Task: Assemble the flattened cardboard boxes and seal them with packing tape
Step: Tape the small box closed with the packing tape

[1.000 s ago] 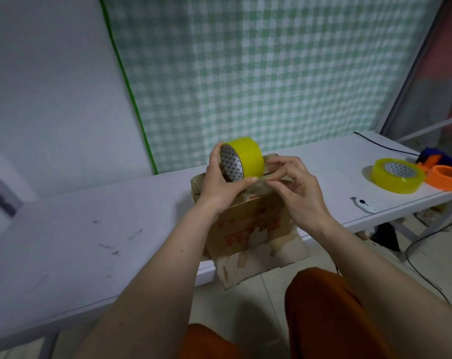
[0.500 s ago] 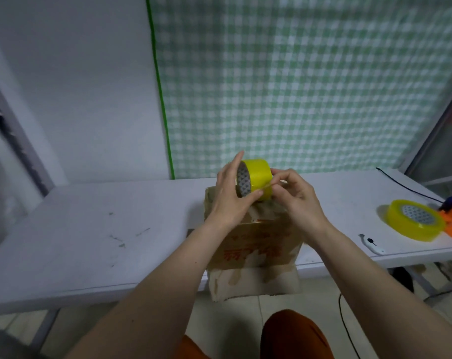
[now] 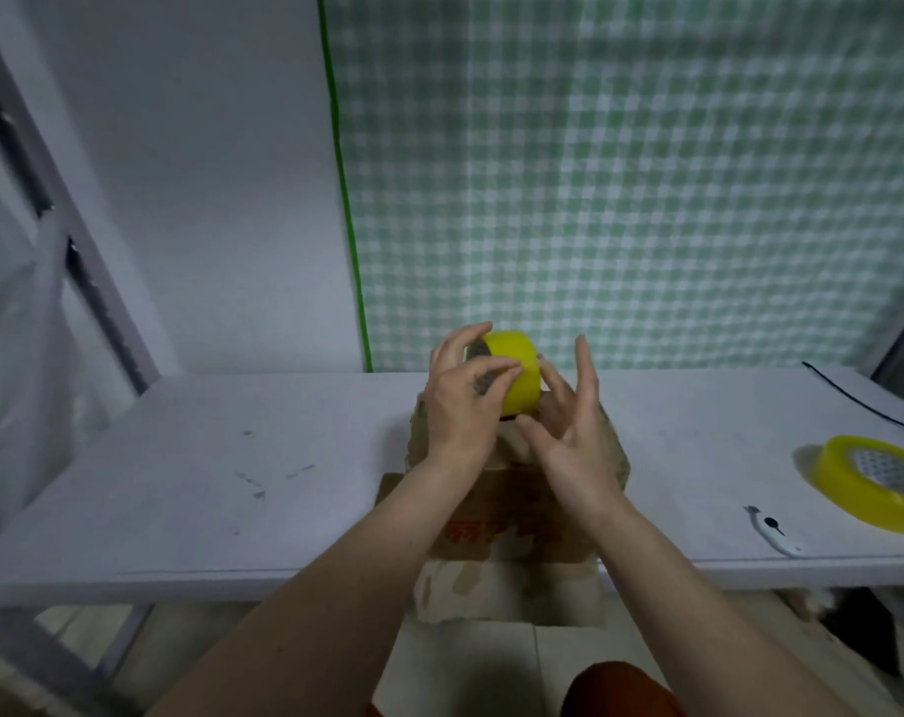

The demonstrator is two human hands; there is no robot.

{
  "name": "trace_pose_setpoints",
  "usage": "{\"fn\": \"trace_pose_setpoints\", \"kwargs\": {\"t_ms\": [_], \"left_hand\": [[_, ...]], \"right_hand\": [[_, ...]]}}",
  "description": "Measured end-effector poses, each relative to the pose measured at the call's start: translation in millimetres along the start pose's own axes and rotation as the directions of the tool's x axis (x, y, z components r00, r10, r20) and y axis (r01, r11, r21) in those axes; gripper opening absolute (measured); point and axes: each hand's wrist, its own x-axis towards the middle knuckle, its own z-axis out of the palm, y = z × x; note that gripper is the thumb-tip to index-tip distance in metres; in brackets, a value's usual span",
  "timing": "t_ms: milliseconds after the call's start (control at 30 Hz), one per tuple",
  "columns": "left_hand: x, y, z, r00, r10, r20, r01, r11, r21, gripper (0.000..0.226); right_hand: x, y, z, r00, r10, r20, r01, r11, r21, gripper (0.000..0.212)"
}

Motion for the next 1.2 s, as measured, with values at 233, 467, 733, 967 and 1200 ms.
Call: {"fn": "trace_pose_setpoints", "kwargs": {"t_ms": [233,467,733,967,1200], "left_hand": [[16.3,10.8,-7.4,0.964,-0.195,-0.179,0.176,0.977,-0.117,0.005],[20.7,19.7,-18.5,0.886,-0.384,-0.262,0.334,0.917,-0.216,0.009],[4.8,13.7,-26.0,0.766,-0.638,-0.084,0.543,0.711,-0.446,0.011],[-1.7,10.2,-41.8,0.565,-0.79,0.239,0.68,0.281,-0.677,0.005],[0.7,-8.0,-52.1,0.743,-0.666,-0.062,0.63,0.728,-0.27,0.019]], "right_hand": [[17.9,9.2,-2.9,0.981,0.195,0.019,-0.182,0.94,-0.287,0.104],[15.4,9.4,11.9,0.986,0.141,0.087,-0.103,0.932,-0.348,0.115],[23.1,12.2,13.6,0.973,0.086,-0.214,-0.129,0.973,-0.191,0.026],[20.2,10.6,23.4,0.984,-0.039,-0.176,-0.02,0.947,-0.319,0.048],[29.5,7.5,30.2,0.977,0.039,-0.211,-0.128,0.896,-0.425,0.023]]}}
